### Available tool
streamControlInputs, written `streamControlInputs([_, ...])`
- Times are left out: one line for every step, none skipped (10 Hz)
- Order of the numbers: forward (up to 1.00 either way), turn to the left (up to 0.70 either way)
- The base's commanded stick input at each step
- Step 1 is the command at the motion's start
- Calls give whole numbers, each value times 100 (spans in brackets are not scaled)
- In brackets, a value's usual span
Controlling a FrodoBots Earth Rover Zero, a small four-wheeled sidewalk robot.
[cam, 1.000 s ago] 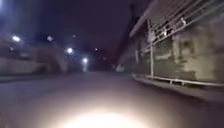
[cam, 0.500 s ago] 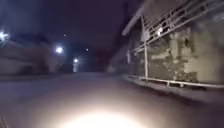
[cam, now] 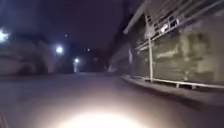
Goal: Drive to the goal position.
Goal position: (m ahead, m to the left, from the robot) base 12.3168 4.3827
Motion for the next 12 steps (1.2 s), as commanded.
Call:
streamControlInputs([70, 0])
streamControlInputs([70, 0])
streamControlInputs([70, 0])
streamControlInputs([70, -8])
streamControlInputs([70, -23])
streamControlInputs([70, -35])
streamControlInputs([70, -35])
streamControlInputs([70, -35])
streamControlInputs([70, -35])
streamControlInputs([70, -32])
streamControlInputs([70, -5])
streamControlInputs([70, 0])
